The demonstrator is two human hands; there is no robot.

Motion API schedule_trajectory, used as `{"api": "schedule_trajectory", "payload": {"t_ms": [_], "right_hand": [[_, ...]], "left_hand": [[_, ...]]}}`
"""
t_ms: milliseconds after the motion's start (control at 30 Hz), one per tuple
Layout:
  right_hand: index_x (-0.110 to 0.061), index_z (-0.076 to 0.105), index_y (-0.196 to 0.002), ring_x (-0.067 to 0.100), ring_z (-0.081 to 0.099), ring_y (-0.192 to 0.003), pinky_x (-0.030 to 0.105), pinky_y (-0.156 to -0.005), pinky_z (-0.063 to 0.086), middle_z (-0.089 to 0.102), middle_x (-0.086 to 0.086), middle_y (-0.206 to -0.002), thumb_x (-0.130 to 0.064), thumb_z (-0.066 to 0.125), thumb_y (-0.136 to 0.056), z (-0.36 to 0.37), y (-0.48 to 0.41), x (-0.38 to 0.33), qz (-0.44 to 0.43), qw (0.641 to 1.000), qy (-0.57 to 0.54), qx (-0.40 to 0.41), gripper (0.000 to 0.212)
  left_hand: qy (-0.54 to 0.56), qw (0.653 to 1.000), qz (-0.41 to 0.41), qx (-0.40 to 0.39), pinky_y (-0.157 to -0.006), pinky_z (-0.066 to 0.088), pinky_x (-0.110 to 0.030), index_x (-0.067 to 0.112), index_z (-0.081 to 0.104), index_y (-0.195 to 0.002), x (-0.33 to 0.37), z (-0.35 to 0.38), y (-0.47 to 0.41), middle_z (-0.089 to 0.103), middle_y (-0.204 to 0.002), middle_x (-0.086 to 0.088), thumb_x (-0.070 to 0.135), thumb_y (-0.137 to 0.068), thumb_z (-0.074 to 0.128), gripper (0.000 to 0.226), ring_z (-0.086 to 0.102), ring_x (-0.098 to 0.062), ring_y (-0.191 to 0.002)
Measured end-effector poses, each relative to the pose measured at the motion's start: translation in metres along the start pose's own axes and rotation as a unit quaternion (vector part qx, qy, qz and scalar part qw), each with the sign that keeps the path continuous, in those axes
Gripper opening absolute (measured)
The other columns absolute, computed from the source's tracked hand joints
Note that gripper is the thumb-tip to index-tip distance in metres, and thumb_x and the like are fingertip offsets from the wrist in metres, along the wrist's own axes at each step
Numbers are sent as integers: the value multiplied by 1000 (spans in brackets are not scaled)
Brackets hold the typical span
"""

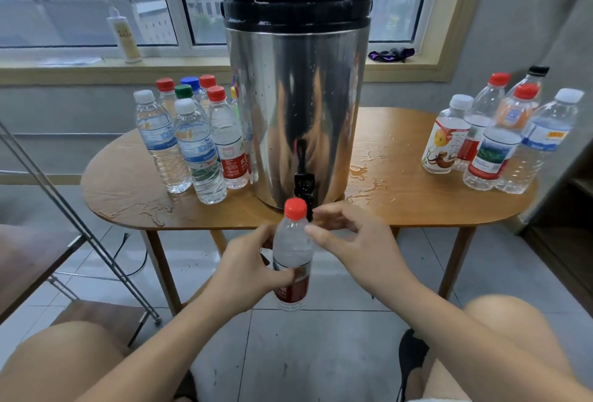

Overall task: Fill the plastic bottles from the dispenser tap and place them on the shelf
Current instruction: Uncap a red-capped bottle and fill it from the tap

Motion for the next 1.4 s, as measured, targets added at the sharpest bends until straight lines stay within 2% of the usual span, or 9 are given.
{"api": "schedule_trajectory", "payload": {"t_ms": [133,233,467,633,733,833,1000,1300,1400], "right_hand": [[-35,79,-109,18,73,-96,52,-87,64,78,-8,-102,-45,80,-95,-28,-13,-11,-7,1000,6,19,16],[-37,78,-106,23,76,-92,56,-81,65,79,-5,-97,-38,77,-99,-58,-28,-17,-17,999,14,50,7],[-18,73,-117,12,77,-78,38,-69,68,77,1,-92,-34,73,-103,-139,-74,-27,-5,985,114,132,22],[-15,70,-123,13,76,-75,42,-74,67,77,-1,-92,-35,69,-104,-204,-115,-22,12,958,205,198,27],[-18,66,-127,19,77,-78,44,-76,66,77,6,-102,-37,70,-102,-240,-139,-8,39,942,248,224,31],[-19,60,-135,27,76,-93,45,-78,64,74,10,-121,-39,71,-100,-261,-157,3,65,919,313,229,42],[-13,49,-152,39,64,-127,41,-86,52,62,16,-147,-34,75,-100,-273,-175,16,109,892,376,225,62],[-13,45,-155,30,62,-94,36,-65,46,65,17,-136,-42,69,-102,-279,-185,44,165,879,405,190,65],[-14,40,-161,37,67,-111,37,-72,49,61,19,-148,-40,70,-104,-279,-187,43,162,878,410,188,70]], "left_hand": [[26,998,-9,58,-87,59,-30,38,69,-118,2,-44,-6,77,-106,23,44,-73,98,54,73,-3,-96],[13,995,-11,102,-90,58,-28,35,71,-118,7,-75,-13,79,-104,22,39,-75,98,51,73,0,-100],[-9,987,-12,159,-90,57,-31,29,71,-122,9,-111,-44,76,-110,19,41,-79,94,50,69,3,-103],[-36,979,-34,200,-78,49,-20,24,69,-120,0,-119,-65,68,-103,24,37,-83,93,46,63,6,-95],[-49,973,-38,223,-85,54,-32,20,68,-126,-8,-123,-70,70,-106,14,36,-85,92,50,66,-9,-99],[-71,963,-45,257,-93,56,-40,14,65,-136,-21,-133,-72,74,-127,-3,43,-86,90,63,66,-21,-114],[-70,957,-18,282,-102,57,-44,23,61,-142,-27,-136,-66,70,-137,0,44,-81,93,72,64,-19,-121],[-49,950,-72,299,-93,62,-51,32,61,-130,-59,-124,-58,72,-123,8,46,-78,96,64,68,-17,-112],[-52,948,-78,305,-88,63,-51,32,61,-128,-63,-125,-62,72,-121,7,43,-79,96,61,69,-18,-106]]}}
Point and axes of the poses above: each hand's wrist, its own y-axis away from the middle knuckle, its own z-axis out of the palm, x = y × z, the point moved 10 cm from there along -y, towards the middle knuckle
